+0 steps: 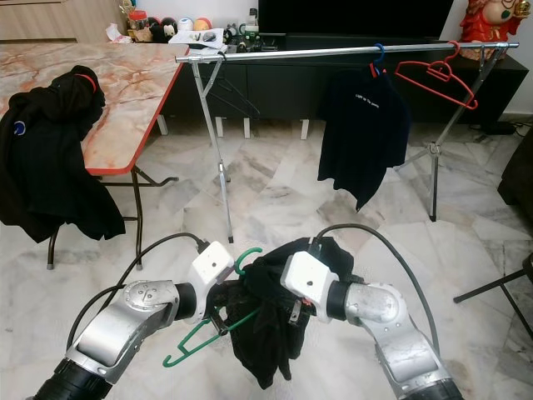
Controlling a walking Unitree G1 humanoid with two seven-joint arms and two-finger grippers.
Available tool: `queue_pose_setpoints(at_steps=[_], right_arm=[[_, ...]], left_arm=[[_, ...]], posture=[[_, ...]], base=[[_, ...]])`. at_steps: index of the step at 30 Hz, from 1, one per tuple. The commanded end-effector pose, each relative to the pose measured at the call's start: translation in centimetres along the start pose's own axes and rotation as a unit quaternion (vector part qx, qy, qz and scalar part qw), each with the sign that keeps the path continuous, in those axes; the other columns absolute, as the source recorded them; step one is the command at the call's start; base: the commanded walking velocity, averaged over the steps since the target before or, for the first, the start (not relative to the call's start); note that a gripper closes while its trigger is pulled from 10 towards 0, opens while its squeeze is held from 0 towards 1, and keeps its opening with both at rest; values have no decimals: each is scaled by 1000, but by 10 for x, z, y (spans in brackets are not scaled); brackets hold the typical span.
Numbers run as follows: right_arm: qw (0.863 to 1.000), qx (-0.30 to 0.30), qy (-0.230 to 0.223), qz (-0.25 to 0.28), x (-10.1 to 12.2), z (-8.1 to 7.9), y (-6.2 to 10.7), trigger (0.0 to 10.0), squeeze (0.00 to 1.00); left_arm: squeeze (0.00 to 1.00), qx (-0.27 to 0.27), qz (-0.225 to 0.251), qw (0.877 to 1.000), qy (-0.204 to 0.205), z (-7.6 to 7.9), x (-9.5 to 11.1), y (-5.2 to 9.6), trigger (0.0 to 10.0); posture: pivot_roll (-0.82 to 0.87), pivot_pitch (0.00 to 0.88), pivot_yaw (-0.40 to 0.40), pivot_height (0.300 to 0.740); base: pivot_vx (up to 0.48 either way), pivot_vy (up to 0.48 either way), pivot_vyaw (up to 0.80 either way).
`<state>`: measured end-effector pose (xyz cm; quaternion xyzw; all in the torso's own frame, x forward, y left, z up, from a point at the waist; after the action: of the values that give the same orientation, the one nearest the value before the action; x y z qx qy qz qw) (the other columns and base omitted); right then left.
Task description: Hang hanger
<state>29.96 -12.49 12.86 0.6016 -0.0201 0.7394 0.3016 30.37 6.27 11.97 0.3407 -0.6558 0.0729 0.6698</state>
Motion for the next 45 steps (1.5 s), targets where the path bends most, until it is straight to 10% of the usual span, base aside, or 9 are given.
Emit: queue_pose_setpoints(at_steps=[1, 24, 25, 31, 38, 45], right_arm=[[1000, 12, -2, -19, -7, -6, 1, 10000, 1000], [996, 29, -56, -56, -28, -33, 7, 10000, 1000], [997, 22, -52, -49, -24, -31, 7, 10000, 0], [998, 13, -19, -61, -19, -27, 20, 10000, 0], [995, -59, 43, -75, 0, 15, 50, 10000, 0], [993, -4, 87, -84, 12, 26, 60, 10000, 0]], left_arm=[[0, 26, 35, 999, -10, -11, 14, 5, 10000], [0, 58, 40, 998, 0, -21, 11, 6, 10000], [0, 58, 39, 998, 0, -21, 11, 6, 10000], [0, 52, 30, 998, -10, -22, 6, 8, 10000], [0, 22, -16, 998, -53, -23, -16, 19, 10000], [0, 0, -39, 996, -79, -33, -32, 36, 10000]], posture=[[56, 116, 13, 740], [50, 119, 12, 740], [49, 119, 12, 740], [40, 119, 10, 740], [28, 121, 12, 740], [18, 123, 9, 740]], base=[[0, 0, 0], [0, 0, 0], [0, 0, 0], [0, 0, 0], [0, 0, 0], [0, 0, 0]])
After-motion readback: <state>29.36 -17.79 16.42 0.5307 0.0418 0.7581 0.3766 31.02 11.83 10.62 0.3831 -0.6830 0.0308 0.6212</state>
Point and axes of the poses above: a point about 5 cm out from each wrist's last joint towards the gripper, its own y axis pointing back from the gripper into the wrist, its own x axis along the axis of the wrist's last joint, z = x × y, the point moved 2 cm from there along -y, pointing out of the wrist towards the gripper, and after that the axes turned 4 degrees about -y, right-handed, at the moved point
